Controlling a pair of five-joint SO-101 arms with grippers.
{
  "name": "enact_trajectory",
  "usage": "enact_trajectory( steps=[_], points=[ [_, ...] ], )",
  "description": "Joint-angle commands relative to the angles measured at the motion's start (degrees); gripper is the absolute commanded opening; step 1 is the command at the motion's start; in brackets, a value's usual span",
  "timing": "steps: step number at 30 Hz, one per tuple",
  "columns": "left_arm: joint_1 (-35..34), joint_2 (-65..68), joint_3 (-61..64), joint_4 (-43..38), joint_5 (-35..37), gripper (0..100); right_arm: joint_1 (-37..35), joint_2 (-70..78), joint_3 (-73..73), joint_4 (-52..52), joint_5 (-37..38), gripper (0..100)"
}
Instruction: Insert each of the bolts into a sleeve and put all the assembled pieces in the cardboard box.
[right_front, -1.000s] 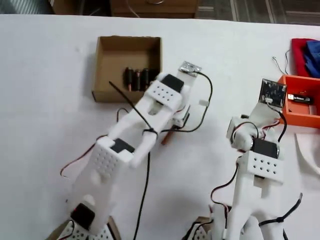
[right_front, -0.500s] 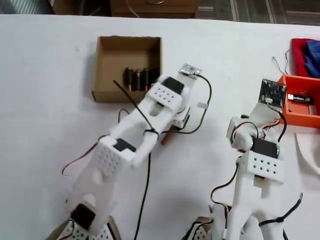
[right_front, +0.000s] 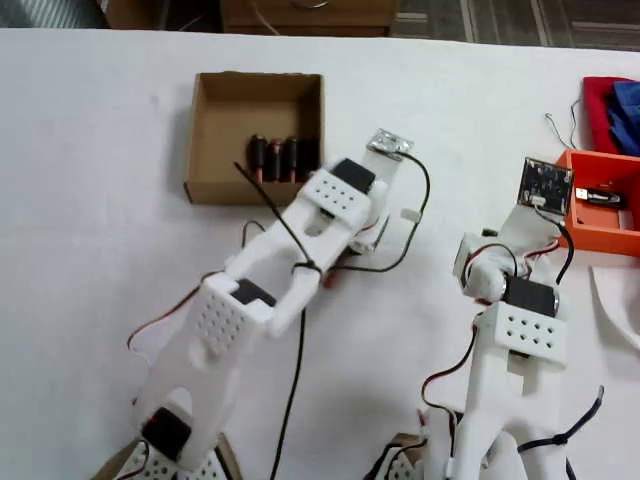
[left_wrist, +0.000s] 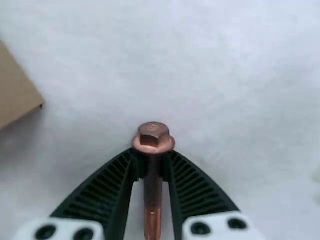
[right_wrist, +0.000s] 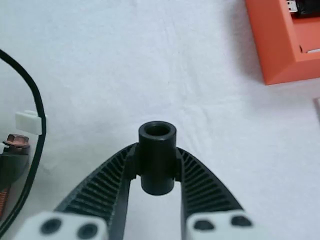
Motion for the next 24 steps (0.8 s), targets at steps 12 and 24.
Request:
enact_trajectory(
  steps=[12,24],
  points=[
    [0.2,-6.5,-1.2,4.5,-0.6,3,0.5,-1.1,-0.3,-1.0,-0.4,2.2],
    [-0.2,-29.2,-0.6,22.7,-0.4,2,0.5,-1.5,0.2,-1.0,-0.4,2.2]
  ],
)
